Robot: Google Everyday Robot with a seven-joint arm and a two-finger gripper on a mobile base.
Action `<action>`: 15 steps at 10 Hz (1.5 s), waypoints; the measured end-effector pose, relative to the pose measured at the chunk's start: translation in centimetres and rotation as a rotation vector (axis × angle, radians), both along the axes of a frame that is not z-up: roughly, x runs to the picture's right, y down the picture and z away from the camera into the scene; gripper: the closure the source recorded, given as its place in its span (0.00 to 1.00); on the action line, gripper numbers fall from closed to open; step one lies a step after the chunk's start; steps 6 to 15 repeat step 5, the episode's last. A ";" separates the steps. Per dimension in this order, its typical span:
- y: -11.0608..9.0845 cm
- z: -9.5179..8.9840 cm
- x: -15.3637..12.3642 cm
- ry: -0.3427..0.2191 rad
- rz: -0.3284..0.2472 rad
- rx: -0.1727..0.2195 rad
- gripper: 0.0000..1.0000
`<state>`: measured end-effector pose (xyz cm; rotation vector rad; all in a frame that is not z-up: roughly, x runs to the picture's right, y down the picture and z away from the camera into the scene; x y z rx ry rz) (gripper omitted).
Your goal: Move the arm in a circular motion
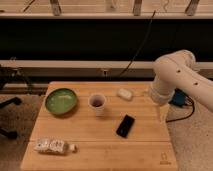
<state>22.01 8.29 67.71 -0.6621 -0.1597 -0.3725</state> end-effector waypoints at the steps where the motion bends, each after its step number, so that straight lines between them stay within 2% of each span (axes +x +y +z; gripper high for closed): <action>1: -0.6 1.3 -0.3 0.002 0.005 -0.006 0.20; 3: -1.6 3.6 -2.3 -0.008 0.014 -0.015 0.20; 5: -2.0 3.5 -4.5 -0.022 -0.018 -0.008 0.20; 15: -2.0 3.5 -4.5 -0.022 -0.018 -0.008 0.20</action>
